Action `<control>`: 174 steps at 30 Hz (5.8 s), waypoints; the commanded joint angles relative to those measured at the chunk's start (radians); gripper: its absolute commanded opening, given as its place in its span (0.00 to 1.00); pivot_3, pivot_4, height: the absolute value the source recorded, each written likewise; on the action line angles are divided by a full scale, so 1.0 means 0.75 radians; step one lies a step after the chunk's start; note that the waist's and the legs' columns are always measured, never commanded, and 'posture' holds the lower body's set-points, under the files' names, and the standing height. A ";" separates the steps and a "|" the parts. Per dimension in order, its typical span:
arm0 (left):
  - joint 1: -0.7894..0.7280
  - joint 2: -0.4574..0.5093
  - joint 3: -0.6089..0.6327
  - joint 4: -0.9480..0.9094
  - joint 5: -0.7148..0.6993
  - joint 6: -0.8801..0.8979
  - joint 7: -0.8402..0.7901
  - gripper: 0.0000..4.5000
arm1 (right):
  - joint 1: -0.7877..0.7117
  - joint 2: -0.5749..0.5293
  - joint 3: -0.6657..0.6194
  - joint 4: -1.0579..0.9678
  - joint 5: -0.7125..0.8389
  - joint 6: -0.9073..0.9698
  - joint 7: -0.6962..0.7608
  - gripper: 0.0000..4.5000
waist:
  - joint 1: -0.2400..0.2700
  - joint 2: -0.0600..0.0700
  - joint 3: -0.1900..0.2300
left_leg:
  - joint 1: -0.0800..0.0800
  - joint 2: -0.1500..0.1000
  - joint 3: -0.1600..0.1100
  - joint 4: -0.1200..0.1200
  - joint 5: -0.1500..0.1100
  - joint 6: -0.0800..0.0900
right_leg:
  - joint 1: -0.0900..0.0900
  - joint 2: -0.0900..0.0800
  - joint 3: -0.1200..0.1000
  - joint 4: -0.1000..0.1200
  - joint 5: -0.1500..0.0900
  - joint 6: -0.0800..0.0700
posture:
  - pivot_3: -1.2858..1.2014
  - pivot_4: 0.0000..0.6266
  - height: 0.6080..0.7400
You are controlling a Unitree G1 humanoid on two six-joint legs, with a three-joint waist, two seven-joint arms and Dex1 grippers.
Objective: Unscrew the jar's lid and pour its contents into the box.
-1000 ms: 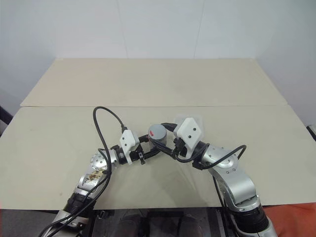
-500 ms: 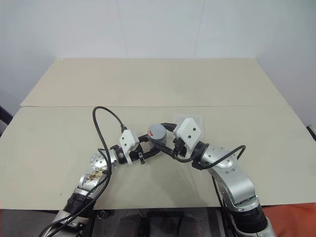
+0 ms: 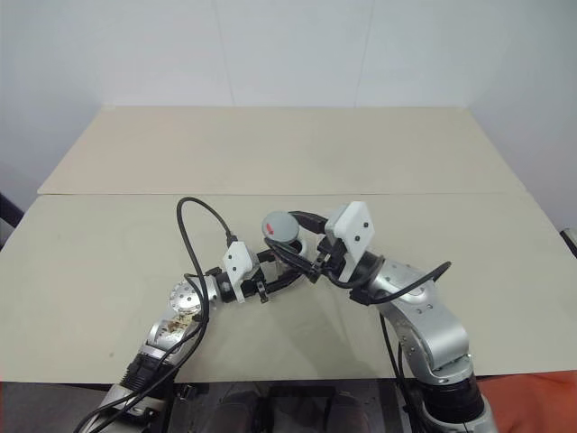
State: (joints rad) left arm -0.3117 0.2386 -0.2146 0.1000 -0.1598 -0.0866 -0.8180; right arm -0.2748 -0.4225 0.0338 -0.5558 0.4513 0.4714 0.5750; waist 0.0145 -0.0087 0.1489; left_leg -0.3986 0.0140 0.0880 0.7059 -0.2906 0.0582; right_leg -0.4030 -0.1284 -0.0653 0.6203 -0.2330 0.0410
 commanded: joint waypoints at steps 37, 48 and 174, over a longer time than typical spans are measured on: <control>-0.232 -0.011 0.031 0.234 0.193 -0.112 0.215 0.47 | 0.516 -0.377 -0.498 -0.451 -0.043 0.705 -0.238 1.00 | -0.001 0.001 -0.001 | 0.000 0.000 0.000 0.006 -0.004 0.007 | 0.001 -0.001 0.004 -0.004 0.001 0.001 | 0.52 0.24 1.00; -0.640 -0.083 -0.023 0.795 0.428 -0.376 0.431 0.47 | 0.397 -0.415 -0.600 -0.611 0.018 0.697 -0.212 1.00 | 0.014 0.000 -0.001 | -0.004 -0.002 -0.001 0.007 -0.004 0.007 | 0.001 -0.001 0.000 -0.008 0.001 0.002 | 0.52 0.24 1.00; 0.598 0.559 0.601 -0.641 -0.573 0.386 -0.243 0.99 | 0.707 -0.700 -0.752 -0.029 0.140 0.066 0.621 1.00 | -0.003 0.003 -0.002 | 0.017 0.002 0.002 0.007 -0.007 0.010 | 0.020 -0.002 0.006 -0.011 0.004 0.005 | 0.52 0.24 1.00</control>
State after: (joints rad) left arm 0.1348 0.6511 0.2161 -0.3405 -0.5549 0.1953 -0.9921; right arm 0.2728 -0.9308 -0.4743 -0.5743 0.4984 0.4938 1.0134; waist 0.0119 -0.0065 0.1476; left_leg -0.3858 0.0159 0.0897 0.7109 -0.2964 0.0661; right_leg -0.3881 -0.1302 -0.0610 0.6124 -0.2304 0.0446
